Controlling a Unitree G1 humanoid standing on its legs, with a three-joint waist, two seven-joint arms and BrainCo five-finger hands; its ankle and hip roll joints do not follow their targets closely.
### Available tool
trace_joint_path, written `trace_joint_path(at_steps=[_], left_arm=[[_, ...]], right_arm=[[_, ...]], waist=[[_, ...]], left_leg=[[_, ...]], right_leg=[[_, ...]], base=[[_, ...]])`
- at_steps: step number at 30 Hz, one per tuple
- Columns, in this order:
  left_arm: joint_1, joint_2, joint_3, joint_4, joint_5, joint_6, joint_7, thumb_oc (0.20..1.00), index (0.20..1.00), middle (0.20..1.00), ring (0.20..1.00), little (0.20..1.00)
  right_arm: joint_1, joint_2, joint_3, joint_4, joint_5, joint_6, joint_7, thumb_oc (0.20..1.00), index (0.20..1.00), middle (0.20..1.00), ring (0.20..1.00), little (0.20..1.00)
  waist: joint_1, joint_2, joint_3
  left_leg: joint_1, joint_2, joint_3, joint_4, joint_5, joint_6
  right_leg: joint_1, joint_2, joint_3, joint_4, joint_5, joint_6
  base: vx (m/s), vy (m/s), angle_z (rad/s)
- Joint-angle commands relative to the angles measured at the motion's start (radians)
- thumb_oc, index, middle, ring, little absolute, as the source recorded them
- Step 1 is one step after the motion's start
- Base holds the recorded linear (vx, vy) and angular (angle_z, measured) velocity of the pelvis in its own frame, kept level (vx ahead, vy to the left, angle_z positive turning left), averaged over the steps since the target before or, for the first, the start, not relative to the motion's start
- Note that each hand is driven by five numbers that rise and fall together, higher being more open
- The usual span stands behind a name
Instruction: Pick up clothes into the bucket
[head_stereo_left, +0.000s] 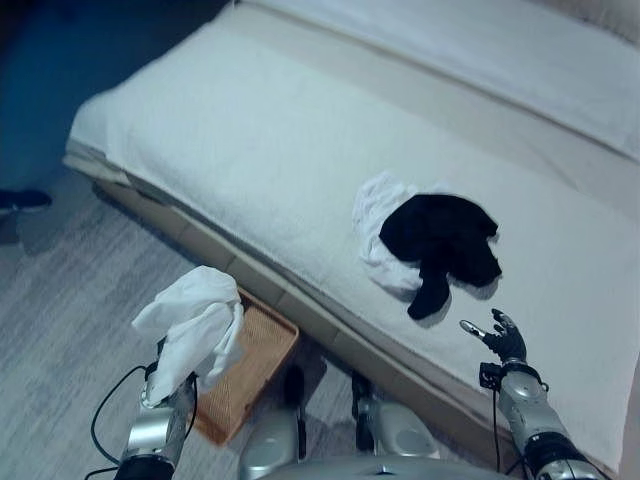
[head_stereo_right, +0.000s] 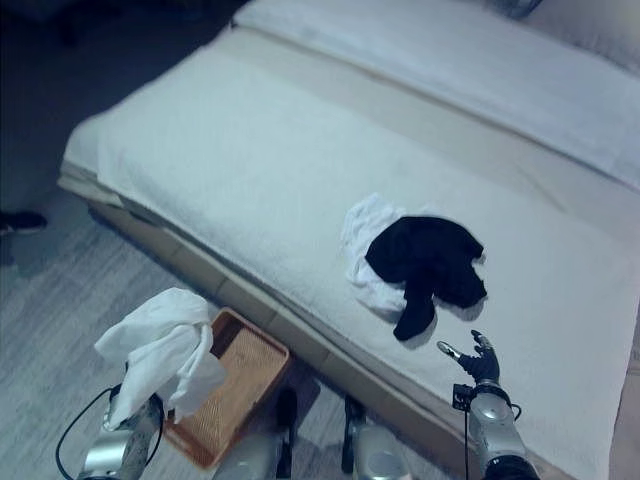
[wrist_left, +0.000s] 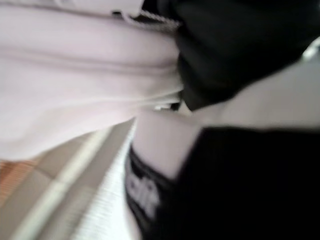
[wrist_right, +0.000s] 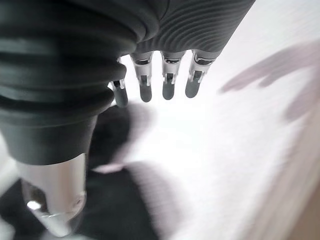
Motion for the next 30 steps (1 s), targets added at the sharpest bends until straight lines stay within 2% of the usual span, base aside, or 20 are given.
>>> trace_joint_path(at_steps=[1,3,8,9,11,14,19,20,25,26,27,30], left_arm=[[-0.032,0.025,0.056,-0.003,0.014,-0.067,0.046,0.2,0.2,0.2,0.2,0.2],[-0.089,0.039,0.04,0.089,0.005,-0.061,0.073,0.2,0.2,0.2,0.2,0.2],[-0.18,0.061,0.017,0.189,0.025,-0.054,0.132,0.2,0.2,0.2,0.2,0.2],[-0.231,0.072,-0.004,0.222,0.057,-0.042,0.175,0.2,0.2,0.2,0.2,0.2],[-0.252,0.077,-0.014,0.234,0.074,-0.035,0.189,0.2,0.2,0.2,0.2,0.2],[-0.332,0.126,-0.051,0.276,0.16,0.004,0.246,0.2,0.2,0.2,0.2,0.2],[-0.389,0.162,-0.084,0.335,0.2,0.035,0.274,0.2,0.2,0.2,0.2,0.2],[-0.416,0.186,-0.091,0.375,0.207,0.045,0.285,0.2,0.2,0.2,0.2,0.2],[-0.442,0.225,-0.102,0.387,0.212,0.064,0.302,0.2,0.2,0.2,0.2,0.2],[-0.454,0.234,-0.108,0.419,0.215,0.075,0.294,0.511,0.511,0.511,0.511,0.511],[-0.46,0.238,-0.112,0.426,0.215,0.081,0.298,1.0,1.0,1.0,1.0,1.0],[-0.472,0.238,-0.115,0.441,0.214,0.096,0.305,1.0,1.0,1.0,1.0,1.0]], right_arm=[[-0.015,-0.027,0.012,0.028,-0.028,-0.017,-0.048,1.0,1.0,1.0,1.0,1.0],[-0.033,-0.037,0.026,0.11,-0.043,-0.001,-0.068,1.0,1.0,1.0,1.0,1.0],[-0.05,-0.04,0.041,0.148,-0.042,0.0,-0.089,1.0,1.0,1.0,1.0,1.0],[-0.061,-0.045,0.048,0.14,-0.039,-0.005,-0.105,1.0,1.0,1.0,1.0,1.0],[-0.067,-0.046,0.048,0.142,-0.032,-0.006,-0.113,1.0,1.0,1.0,1.0,1.0],[-0.108,-0.065,0.071,0.125,-0.021,-0.014,-0.135,1.0,1.0,1.0,1.0,1.0],[-0.117,-0.083,0.087,0.094,0.001,-0.028,-0.146,1.0,1.0,1.0,1.0,1.0],[-0.123,-0.094,0.094,0.086,0.011,-0.034,-0.153,1.0,1.0,1.0,1.0,1.0],[-0.128,-0.116,0.099,0.054,0.031,-0.038,-0.159,1.0,1.0,1.0,1.0,1.0],[-0.133,-0.122,0.102,0.055,0.035,-0.04,-0.159,1.0,1.0,1.0,1.0,1.0],[-0.137,-0.127,0.104,0.054,0.037,-0.038,-0.16,1.0,1.0,1.0,1.0,1.0],[-0.144,-0.129,0.104,0.042,0.046,-0.037,-0.163,1.0,1.0,1.0,1.0,1.0]], waist=[[0.0,-0.038,-0.007],[-0.002,-0.046,0.023],[-0.01,-0.059,0.072],[-0.017,-0.061,0.105],[-0.021,-0.061,0.115],[-0.029,-0.069,0.178],[-0.044,-0.075,0.178],[-0.052,-0.077,0.178],[-0.061,-0.079,0.178],[-0.064,-0.08,0.178],[-0.065,-0.08,0.178],[-0.066,-0.082,0.178]], left_leg=[[-0.065,0.007,-0.035,0.15,-0.094,-0.012],[-0.104,0.011,-0.039,0.181,-0.094,-0.014],[-0.173,0.014,-0.045,0.233,-0.1,-0.011],[-0.21,0.01,-0.047,0.253,-0.098,-0.011],[-0.228,0.01,-0.05,0.262,-0.097,-0.012],[-0.309,0.008,-0.047,0.317,-0.103,-0.012],[-0.421,0.002,-0.043,0.376,-0.11,-0.012],[-0.476,0.001,-0.04,0.413,-0.118,-0.013],[-0.591,0.003,-0.036,0.496,-0.143,-0.009],[-0.609,0.003,-0.036,0.51,-0.146,-0.008],[-0.622,0.003,-0.036,0.521,-0.149,-0.007],[-0.642,0.004,-0.035,0.534,-0.154,-0.006]], right_leg=[[-0.036,-0.082,0.025,0.142,-0.065,0.058],[-0.069,-0.078,0.03,0.159,-0.066,0.056],[-0.138,-0.077,0.042,0.216,-0.082,0.049],[-0.178,-0.078,0.038,0.254,-0.091,0.045],[-0.198,-0.082,0.036,0.271,-0.095,0.043],[-0.281,-0.087,0.035,0.339,-0.11,0.041],[-0.381,-0.096,0.035,0.385,-0.116,0.04],[-0.432,-0.097,0.04,0.412,-0.121,0.038],[-0.543,-0.099,0.047,0.483,-0.138,0.033],[-0.561,-0.098,0.047,0.493,-0.14,0.033],[-0.576,-0.099,0.049,0.504,-0.142,0.032],[-0.594,-0.099,0.051,0.513,-0.145,0.032]], base=[[-0.03,-0.009,0.15],[-0.05,-0.012,0.13],[-0.07,0.0,0.02],[-0.08,0.006,0.02],[-0.08,0.008,0.04],[-0.11,0.013,0.04],[-0.04,0.019,0.01],[-0.03,0.031,0.03],[-0.01,0.035,0.01],[0.0,0.024,-0.03],[0.0,0.021,-0.05],[0.0,0.0,0.0]])
